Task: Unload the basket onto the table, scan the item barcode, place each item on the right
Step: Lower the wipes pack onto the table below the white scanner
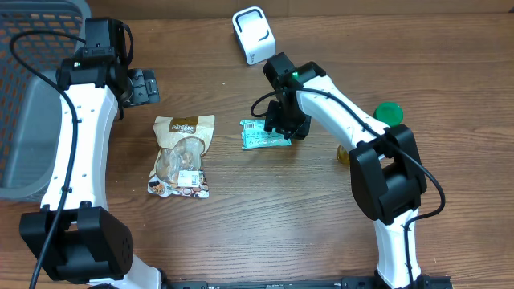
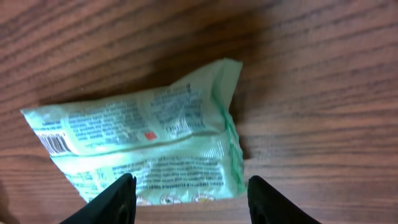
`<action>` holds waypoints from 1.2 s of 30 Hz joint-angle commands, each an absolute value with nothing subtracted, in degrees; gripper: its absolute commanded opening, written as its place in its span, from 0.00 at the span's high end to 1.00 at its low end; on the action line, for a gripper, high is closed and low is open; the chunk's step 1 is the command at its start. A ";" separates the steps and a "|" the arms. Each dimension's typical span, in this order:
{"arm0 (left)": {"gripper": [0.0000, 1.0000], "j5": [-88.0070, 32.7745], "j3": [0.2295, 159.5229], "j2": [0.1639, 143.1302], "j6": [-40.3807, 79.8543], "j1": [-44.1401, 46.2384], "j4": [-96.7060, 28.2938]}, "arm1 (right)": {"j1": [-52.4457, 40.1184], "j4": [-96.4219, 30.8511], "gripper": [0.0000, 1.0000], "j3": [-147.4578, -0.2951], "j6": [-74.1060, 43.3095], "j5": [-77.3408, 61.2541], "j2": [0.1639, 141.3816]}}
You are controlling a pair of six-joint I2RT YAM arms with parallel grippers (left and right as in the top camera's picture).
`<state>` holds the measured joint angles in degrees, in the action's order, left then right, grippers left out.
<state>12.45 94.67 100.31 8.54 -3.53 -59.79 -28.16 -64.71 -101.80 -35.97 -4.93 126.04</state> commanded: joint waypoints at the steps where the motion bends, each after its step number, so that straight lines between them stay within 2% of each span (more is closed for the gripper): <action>1: 0.00 12.38 95.88 99.63 7.70 -4.05 -59.70 | -28.91 -61.63 0.46 -101.27 -35.94 -3.27 123.90; 7: 0.00 12.38 95.88 99.63 7.70 -4.05 -59.70 | -30.85 -58.57 0.48 -101.21 -35.88 -2.74 123.92; 18: 0.00 12.38 95.88 99.63 7.70 -4.05 -59.70 | -34.06 -58.28 0.48 -101.21 -35.94 9.30 124.09; 27: 0.00 12.38 95.88 99.63 7.70 -4.05 -59.70 | -32.14 -56.86 0.39 -101.21 -37.23 10.26 124.09; 36: 0.00 12.38 95.88 99.63 7.70 -4.05 -59.70 | -29.06 -62.35 0.39 -101.21 -34.00 3.66 124.09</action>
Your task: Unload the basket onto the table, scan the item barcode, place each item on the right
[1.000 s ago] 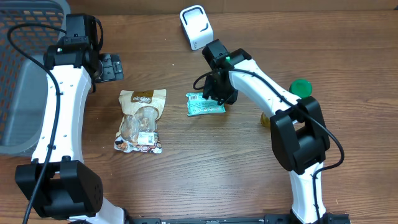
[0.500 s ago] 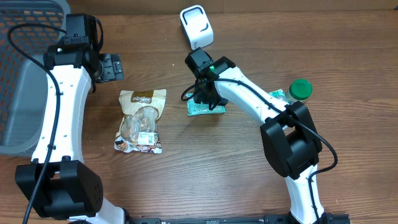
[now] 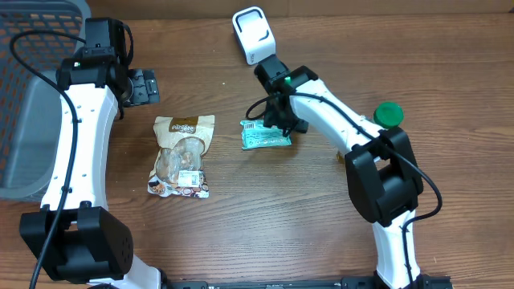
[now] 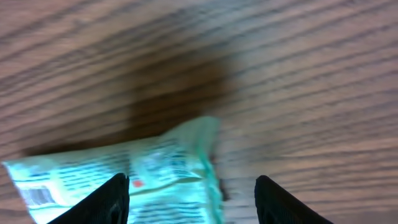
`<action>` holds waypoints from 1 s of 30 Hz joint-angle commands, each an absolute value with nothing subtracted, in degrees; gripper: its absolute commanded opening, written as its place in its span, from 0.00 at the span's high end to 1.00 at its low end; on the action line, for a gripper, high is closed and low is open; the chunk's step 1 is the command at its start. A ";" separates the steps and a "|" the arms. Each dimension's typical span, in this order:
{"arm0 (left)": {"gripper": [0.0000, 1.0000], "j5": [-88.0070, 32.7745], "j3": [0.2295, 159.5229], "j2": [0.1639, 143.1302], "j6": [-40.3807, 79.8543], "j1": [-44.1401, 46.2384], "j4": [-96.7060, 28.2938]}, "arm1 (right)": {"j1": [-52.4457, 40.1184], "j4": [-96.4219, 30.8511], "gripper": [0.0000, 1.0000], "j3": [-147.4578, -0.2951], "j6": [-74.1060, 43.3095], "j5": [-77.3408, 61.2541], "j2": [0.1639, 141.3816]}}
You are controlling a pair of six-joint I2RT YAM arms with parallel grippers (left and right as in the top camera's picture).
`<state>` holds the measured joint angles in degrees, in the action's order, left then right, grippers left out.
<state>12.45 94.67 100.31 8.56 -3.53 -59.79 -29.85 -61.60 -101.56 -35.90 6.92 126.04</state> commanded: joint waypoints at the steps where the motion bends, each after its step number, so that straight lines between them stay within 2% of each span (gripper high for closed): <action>1: 0.00 12.38 95.88 99.63 7.70 -4.05 -59.70 | -28.73 -62.83 0.39 -101.21 -34.00 3.44 124.09; 30: 0.00 12.38 95.88 99.63 7.70 -4.05 -59.70 | -29.95 -62.06 0.38 -101.19 -24.97 -5.28 124.31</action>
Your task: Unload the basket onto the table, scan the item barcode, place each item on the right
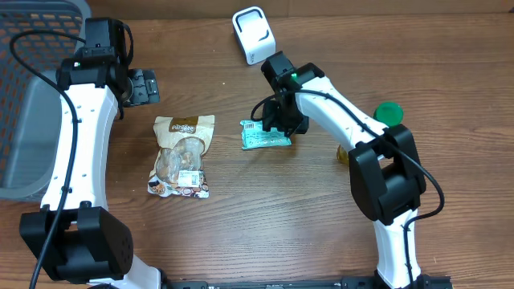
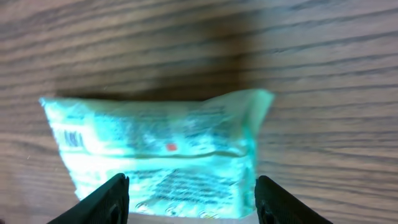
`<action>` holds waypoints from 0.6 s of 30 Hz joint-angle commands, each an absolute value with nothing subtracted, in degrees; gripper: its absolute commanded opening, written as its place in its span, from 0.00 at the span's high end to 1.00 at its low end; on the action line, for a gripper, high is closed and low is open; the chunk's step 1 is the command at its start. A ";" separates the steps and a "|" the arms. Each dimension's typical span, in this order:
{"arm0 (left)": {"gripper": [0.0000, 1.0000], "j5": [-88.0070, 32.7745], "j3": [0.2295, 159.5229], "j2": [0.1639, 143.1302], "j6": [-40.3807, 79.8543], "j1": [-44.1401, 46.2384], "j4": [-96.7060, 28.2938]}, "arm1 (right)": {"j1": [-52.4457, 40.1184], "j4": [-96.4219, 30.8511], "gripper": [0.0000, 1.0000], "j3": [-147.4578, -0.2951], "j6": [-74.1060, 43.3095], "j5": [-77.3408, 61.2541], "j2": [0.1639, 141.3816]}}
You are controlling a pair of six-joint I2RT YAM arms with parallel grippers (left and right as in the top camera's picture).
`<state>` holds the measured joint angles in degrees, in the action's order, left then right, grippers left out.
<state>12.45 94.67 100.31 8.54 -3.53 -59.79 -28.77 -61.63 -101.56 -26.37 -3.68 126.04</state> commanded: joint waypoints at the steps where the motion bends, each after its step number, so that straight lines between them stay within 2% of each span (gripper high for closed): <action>1: 0.00 12.38 95.88 99.63 7.70 -4.08 -59.70 | -30.22 -62.26 0.39 -101.19 -24.97 -5.30 124.31; 6: 0.00 12.38 95.88 99.63 7.70 -4.05 -59.70 | -31.48 -62.72 0.38 -101.19 -24.97 -5.28 124.31; 8: 0.00 12.38 95.88 99.63 7.70 -4.05 -59.70 | -31.86 -62.70 0.35 -101.19 -24.97 -5.28 124.31; 10: 0.00 12.38 95.88 99.63 7.70 -4.05 -59.70 | -32.05 -62.72 0.25 -101.19 -24.97 -5.26 124.31; 11: 0.00 12.38 95.88 99.63 7.70 -4.05 -59.70 | -32.10 -62.72 0.17 -101.19 -24.99 -5.26 124.31; 12: 0.00 12.38 95.88 99.63 7.70 -4.05 -59.70 | -32.10 -62.72 0.00 -101.19 -25.02 -5.26 124.31; 18: 0.00 12.38 95.88 99.63 7.70 -4.05 -59.70 | -32.10 -61.76 0.00 -101.19 -25.02 -5.26 124.31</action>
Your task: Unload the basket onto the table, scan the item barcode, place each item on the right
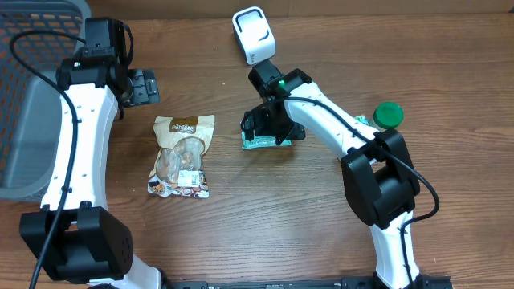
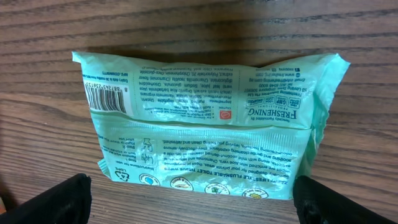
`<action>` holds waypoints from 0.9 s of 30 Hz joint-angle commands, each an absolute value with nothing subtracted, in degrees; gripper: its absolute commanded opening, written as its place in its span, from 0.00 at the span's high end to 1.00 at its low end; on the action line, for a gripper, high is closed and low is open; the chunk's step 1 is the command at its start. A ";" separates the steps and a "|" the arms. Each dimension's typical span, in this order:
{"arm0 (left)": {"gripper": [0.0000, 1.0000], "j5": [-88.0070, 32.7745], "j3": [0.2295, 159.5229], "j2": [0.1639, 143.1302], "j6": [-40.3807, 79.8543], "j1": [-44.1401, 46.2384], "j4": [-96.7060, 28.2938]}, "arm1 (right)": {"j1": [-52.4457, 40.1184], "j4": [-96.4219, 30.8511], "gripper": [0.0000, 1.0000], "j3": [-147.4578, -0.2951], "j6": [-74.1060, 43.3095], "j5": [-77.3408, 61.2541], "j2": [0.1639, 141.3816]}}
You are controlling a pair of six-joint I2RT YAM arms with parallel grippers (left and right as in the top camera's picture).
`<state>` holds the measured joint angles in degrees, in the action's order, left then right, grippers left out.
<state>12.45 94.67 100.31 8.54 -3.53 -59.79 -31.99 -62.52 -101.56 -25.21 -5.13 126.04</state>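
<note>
A pale green wipes pack [image 2: 205,124] lies flat on the wooden table, printed back up, its barcode [image 2: 106,99] at the pack's left end. My right gripper [image 2: 196,205] hovers just over it, open wide; the fingers [image 2: 46,199] stand outside both short ends and touch nothing. From overhead the right gripper [image 1: 269,124] covers most of the pack [image 1: 257,143]. The white scanner [image 1: 254,34] stands at the far edge, just behind it. My left gripper [image 1: 138,85] stays at the far left, away from the pack.
A brown snack bag [image 1: 182,155] lies left of the pack. A grey basket [image 1: 28,120] fills the left edge. A green lid [image 1: 388,114] sits right of the right arm.
The right gripper's jaws stand much wider apart and it is closer to the pack, centred over it. The pack now fills the wrist view. Pack and left arm have not moved.
The right gripper was open over the pack's right end. Then it was past the pack's far edge, nearer the scanner. Then it was back over the pack, and now it is low and wide open over it. The pack stayed on the table throughout.
</note>
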 commanded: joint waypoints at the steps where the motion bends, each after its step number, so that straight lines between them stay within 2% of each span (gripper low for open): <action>1: 0.01 12.38 95.88 99.63 7.70 -4.05 -59.70 | -32.10 -61.56 0.00 -101.19 -25.02 -5.26 124.31; 27: 0.00 12.38 95.88 99.63 7.70 -4.08 -59.70 | -32.08 -58.11 0.00 -101.19 -25.02 -5.23 124.31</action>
